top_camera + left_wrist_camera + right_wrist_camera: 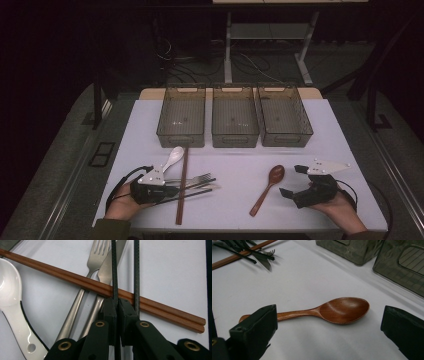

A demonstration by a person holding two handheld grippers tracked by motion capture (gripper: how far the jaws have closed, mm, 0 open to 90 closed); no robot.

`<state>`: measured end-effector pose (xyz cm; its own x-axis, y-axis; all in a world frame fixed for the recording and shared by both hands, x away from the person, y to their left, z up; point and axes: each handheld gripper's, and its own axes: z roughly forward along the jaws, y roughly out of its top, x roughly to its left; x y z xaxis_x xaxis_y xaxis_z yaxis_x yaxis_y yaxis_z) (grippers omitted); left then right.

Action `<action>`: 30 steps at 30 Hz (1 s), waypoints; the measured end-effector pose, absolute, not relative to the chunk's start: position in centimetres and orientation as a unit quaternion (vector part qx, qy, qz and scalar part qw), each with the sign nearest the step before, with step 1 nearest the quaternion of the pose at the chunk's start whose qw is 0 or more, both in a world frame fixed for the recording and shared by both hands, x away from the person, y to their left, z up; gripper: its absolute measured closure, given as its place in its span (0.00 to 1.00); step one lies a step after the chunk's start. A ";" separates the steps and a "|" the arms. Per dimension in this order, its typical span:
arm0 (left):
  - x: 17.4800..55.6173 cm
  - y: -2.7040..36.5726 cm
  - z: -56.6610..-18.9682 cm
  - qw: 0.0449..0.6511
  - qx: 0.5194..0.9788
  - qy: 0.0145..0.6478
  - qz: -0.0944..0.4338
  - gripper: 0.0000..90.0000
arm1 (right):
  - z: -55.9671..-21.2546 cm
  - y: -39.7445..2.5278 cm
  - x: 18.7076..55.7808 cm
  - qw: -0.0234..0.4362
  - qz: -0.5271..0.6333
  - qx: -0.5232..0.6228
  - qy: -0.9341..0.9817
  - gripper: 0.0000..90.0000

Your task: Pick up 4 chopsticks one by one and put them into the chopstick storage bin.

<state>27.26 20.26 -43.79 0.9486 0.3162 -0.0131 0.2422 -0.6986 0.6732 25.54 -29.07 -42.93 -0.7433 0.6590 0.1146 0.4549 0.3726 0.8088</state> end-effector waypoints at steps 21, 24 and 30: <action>27.2 20.2 -42.9 0.380 0.910 0.161 0.047 0.94 | -43.8 -29.0 25.6 0.104 0.463 0.353 0.806 0.01; 27.2 20.2 -42.9 0.383 0.909 0.160 0.044 0.94 | -43.8 -28.8 25.6 0.103 0.463 0.352 0.807 0.01; 27.2 20.3 -42.6 0.394 0.903 0.165 0.048 0.94 | -43.7 -28.7 25.7 0.101 0.466 0.353 0.805 0.01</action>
<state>27.16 20.31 -42.60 0.9413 0.3347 -0.0437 0.2595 -0.6350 0.7276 25.74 -28.69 -43.73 -0.7308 0.6618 0.1672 0.4741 0.3158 0.8219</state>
